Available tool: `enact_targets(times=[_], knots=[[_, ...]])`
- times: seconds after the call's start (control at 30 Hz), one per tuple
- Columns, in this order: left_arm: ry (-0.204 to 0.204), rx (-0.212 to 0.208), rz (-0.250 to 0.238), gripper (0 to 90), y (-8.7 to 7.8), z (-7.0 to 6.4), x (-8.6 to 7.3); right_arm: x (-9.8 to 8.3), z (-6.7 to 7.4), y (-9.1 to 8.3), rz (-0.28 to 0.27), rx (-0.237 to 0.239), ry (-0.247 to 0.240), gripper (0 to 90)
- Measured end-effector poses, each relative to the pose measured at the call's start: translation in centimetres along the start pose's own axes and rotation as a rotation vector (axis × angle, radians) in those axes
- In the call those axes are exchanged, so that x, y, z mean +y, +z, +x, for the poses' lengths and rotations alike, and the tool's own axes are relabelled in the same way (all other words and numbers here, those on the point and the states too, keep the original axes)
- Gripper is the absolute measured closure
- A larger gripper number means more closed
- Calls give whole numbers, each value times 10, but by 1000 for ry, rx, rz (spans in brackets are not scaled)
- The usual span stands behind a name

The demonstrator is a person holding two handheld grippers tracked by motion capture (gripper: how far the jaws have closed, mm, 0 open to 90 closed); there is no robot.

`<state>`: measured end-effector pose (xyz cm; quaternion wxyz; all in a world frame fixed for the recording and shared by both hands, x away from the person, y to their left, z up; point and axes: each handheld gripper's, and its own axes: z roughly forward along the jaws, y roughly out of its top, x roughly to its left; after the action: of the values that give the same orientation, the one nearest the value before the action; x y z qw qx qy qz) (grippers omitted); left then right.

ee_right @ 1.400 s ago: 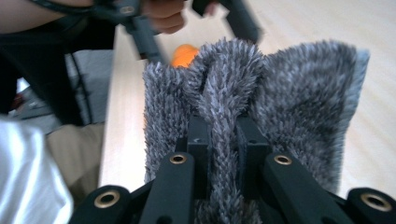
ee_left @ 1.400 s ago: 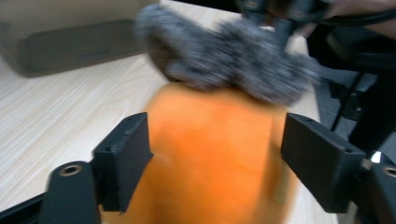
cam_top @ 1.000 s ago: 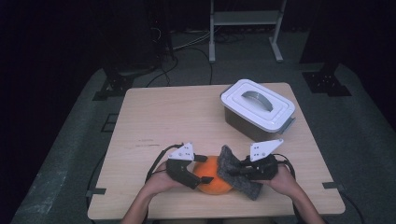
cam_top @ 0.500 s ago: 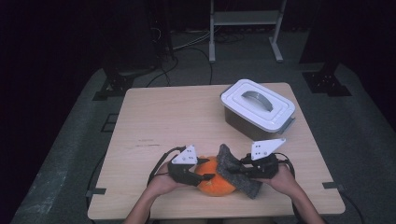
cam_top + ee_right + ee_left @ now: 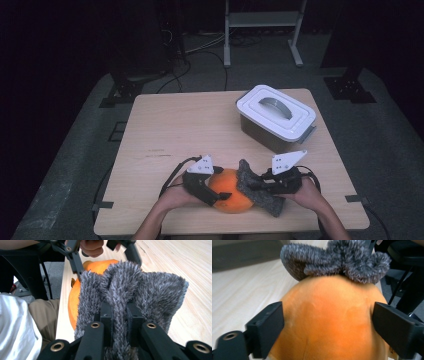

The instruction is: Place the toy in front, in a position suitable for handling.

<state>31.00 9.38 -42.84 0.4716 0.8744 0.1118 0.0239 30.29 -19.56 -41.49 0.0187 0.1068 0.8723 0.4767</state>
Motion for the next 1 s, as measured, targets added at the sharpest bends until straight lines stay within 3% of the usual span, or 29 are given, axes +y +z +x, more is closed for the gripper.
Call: enact_targets(times=[0.07,0.1,0.17,0.2,0.27,0.33,0.43,0.53,0.6,0.73,0.77,0.83,0.9,0.97,1.0], knots=[[36,30,-3,379,-3,-3,1,1,-1,-1,-4,-8,4,783],[49,56,-8,414,-4,-4,2,1,-1,-2,-14,-16,5,784],[88,102,-38,460,-8,-7,5,6,-2,-7,-64,-57,12,784],[112,153,-42,465,-12,-8,7,8,-3,-8,-87,-75,14,784],[122,193,-36,455,-15,-8,7,11,-5,-10,-121,-101,19,784],[120,169,-18,440,-17,-5,4,10,-7,-6,-110,-94,25,784],[90,99,-15,359,-20,-2,3,2,-7,7,-22,-76,21,782],[41,99,-59,233,-21,2,4,-2,-5,12,-4,-35,19,781],[37,117,-53,180,-19,3,4,-1,-3,12,-4,-23,14,781],[39,77,-6,225,-16,2,-1,0,-6,9,5,-52,19,782],[30,46,0,227,-18,3,-1,0,-7,8,3,-60,22,782],[25,24,-1,242,-23,4,-1,0,-8,10,7,-76,24,781],[22,40,-13,241,-25,6,-1,0,-7,12,2,-67,19,781],[23,98,-39,193,-24,6,1,0,-7,13,3,-54,21,780],[22,102,-37,170,-23,6,1,0,-7,14,2,-48,19,780]])
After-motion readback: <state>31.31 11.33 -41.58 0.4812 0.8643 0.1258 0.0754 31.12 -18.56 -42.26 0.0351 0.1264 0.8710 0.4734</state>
